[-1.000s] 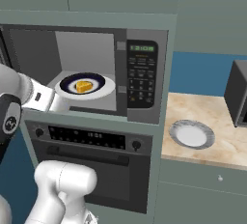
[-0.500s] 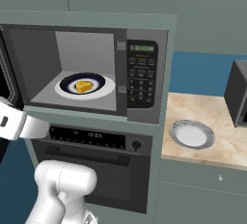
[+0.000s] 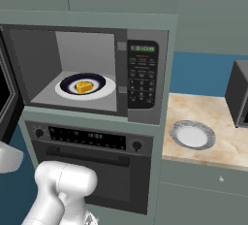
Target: Pick the cheese from the counter and place it in the microwave. Then turn on the microwave.
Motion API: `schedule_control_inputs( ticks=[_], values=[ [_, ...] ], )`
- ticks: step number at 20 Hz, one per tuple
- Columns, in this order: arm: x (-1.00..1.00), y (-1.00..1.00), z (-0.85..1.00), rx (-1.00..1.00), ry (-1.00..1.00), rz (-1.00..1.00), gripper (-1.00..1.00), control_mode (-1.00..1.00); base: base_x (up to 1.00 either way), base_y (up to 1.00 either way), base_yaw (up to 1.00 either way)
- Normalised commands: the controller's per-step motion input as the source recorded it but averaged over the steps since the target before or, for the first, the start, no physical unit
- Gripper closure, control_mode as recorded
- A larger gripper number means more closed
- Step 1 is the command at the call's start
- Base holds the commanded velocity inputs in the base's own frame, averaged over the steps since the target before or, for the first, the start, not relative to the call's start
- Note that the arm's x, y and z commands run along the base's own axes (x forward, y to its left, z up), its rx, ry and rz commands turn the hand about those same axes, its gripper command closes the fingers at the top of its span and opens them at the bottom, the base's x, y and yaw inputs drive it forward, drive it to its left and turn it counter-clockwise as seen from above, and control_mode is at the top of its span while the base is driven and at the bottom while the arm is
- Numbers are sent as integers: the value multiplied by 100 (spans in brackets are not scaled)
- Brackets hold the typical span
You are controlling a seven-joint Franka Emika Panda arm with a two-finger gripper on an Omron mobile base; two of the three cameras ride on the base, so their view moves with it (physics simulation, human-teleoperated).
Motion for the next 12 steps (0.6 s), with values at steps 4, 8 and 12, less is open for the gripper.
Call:
schedule_control_inputs(
  ticks=[4, 8, 12],
  values=[
    [-34, 2, 0, 0, 0, 0, 100, -100, 0, 0, 0],
    [0, 10, -2, 0, 0, 0, 100, -100, 0, 0, 0],
    [-21, 17, 0, 0, -1, 0, 100, -100, 0, 0, 0]
  ],
)
